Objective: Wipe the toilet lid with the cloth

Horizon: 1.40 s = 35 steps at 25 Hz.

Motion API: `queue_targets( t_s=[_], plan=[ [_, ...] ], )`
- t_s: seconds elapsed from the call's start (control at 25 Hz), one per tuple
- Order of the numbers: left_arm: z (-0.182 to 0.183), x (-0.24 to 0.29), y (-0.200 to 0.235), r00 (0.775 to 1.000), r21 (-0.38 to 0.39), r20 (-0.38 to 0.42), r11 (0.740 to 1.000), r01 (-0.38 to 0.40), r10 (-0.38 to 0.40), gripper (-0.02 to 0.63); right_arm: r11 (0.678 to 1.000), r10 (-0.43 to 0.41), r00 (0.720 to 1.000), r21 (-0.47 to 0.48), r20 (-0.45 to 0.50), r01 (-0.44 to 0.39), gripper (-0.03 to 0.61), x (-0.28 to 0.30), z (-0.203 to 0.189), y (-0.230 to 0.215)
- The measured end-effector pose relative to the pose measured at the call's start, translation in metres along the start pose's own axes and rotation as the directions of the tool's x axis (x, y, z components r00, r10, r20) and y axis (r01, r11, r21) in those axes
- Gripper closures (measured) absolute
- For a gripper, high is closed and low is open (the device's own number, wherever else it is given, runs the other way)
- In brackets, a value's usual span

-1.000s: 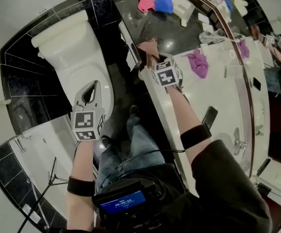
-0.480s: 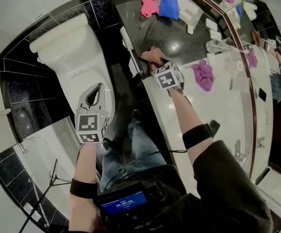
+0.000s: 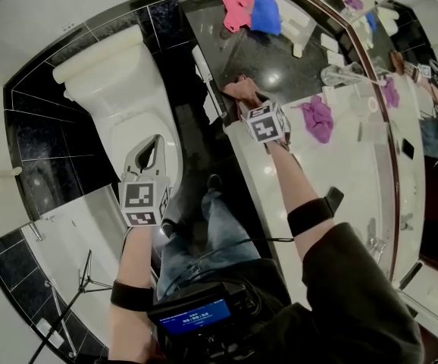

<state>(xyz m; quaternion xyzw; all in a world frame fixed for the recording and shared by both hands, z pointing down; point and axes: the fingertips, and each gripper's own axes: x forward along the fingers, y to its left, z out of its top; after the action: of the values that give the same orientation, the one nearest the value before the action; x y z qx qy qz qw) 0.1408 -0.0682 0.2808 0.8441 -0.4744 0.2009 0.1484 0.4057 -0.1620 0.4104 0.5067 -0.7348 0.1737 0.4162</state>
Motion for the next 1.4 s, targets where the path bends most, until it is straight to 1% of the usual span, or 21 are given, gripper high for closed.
queue_targets(
  t_s=[0.12, 0.24, 0.32, 0.44, 0.6, 0.68, 0.84, 0.96, 1.04, 1.2, 1.4],
  plan=[
    [0.002, -0.019, 0.003, 1.000, 0.002, 0.015, 1.000, -0.006, 0.006, 0.614, 1.000, -0.008, 0.999, 0.002, 0.040, 0.008, 0.347, -0.023, 0.013, 0.008],
    [0.006, -0.047, 0.006, 0.999, 0.005, 0.037, 1.000, -0.009, 0.009, 0.614, 1.000, -0.014, 0.995, 0.006, 0.103, 0.014, 0.347, -0.052, 0.031, 0.024],
    [0.003, -0.069, 0.013, 0.999, 0.005, 0.049, 1.000, -0.022, 0.022, 0.614, 1.000, -0.001, 0.989, 0.005, 0.147, 0.001, 0.348, -0.073, 0.043, 0.044],
    [-0.008, -0.107, 0.030, 0.996, -0.003, 0.068, 0.998, -0.056, 0.056, 0.614, 0.999, 0.054, 0.979, -0.006, 0.198, -0.053, 0.351, -0.105, 0.057, 0.092],
    [-0.022, -0.163, 0.047, 0.993, -0.011, 0.087, 0.997, -0.080, 0.081, 0.614, 0.990, 0.133, 0.958, 0.004, 0.253, -0.138, 0.399, -0.140, 0.061, 0.163],
    [-0.029, -0.193, 0.055, 0.992, -0.013, 0.096, 0.996, -0.085, 0.086, 0.614, 0.986, 0.158, 0.948, 0.014, 0.276, -0.169, 0.429, -0.156, 0.060, 0.197],
    [-0.050, -0.248, 0.077, 0.989, -0.006, 0.106, 0.994, -0.106, 0.106, 0.614, 0.974, 0.193, 0.923, 0.045, 0.332, -0.220, 0.528, -0.195, 0.065, 0.265],
    [-0.064, -0.281, 0.087, 0.990, -0.017, 0.098, 0.994, -0.105, 0.106, 0.614, 0.963, 0.212, 0.908, 0.081, 0.363, -0.257, 0.560, -0.215, 0.059, 0.303],
    [-0.071, -0.297, 0.094, 0.989, -0.024, 0.091, 0.994, -0.111, 0.112, 0.614, 0.952, 0.228, 0.898, 0.105, 0.377, -0.286, 0.561, -0.227, 0.057, 0.324],
    [-0.083, -0.322, 0.107, 0.985, -0.054, 0.079, 0.988, -0.148, 0.152, 0.614, 0.940, 0.265, 0.883, 0.101, 0.387, -0.326, 0.563, -0.247, 0.055, 0.354],
    [-0.094, -0.340, 0.114, 0.977, -0.104, 0.064, 0.975, -0.198, 0.205, 0.614, 0.934, 0.288, 0.878, 0.091, 0.382, -0.346, 0.563, -0.253, 0.050, 0.358]
  ],
)
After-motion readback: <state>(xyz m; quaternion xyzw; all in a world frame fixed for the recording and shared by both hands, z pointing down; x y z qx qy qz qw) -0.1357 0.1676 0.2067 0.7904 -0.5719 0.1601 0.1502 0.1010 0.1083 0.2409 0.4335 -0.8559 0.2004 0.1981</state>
